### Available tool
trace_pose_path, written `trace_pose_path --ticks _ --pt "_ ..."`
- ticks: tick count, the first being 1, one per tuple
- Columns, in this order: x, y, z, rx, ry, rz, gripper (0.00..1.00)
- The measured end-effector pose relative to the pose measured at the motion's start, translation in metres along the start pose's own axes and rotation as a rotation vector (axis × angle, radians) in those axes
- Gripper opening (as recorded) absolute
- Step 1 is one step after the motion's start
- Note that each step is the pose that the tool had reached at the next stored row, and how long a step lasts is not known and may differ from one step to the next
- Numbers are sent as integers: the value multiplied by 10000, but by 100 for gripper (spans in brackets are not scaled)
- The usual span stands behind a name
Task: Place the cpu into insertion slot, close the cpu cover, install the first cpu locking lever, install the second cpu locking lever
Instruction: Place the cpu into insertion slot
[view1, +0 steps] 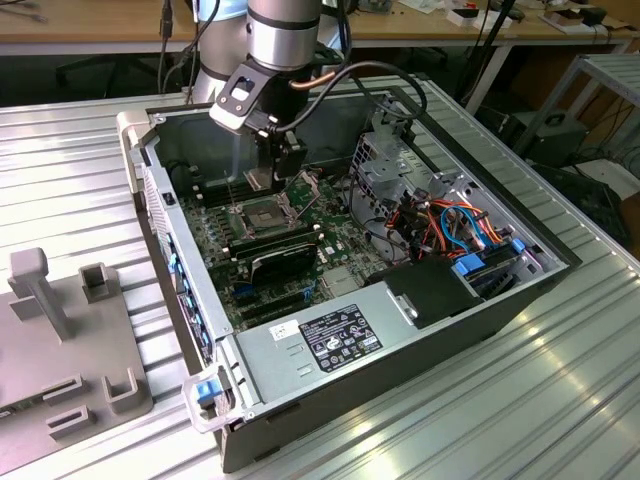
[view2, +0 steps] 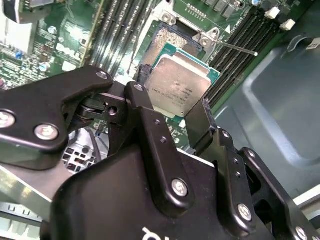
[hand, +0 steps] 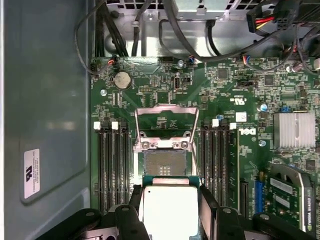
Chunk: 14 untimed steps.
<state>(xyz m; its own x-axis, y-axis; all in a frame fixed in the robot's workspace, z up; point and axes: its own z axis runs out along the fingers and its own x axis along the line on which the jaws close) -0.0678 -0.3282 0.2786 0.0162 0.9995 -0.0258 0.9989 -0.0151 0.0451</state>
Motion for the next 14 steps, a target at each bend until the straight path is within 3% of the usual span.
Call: trace_pose_path --ticks 10,14 --pt "13 -1 38 -2 2 -33 53" --pt "23 19 104 -3 -1 -114 53"
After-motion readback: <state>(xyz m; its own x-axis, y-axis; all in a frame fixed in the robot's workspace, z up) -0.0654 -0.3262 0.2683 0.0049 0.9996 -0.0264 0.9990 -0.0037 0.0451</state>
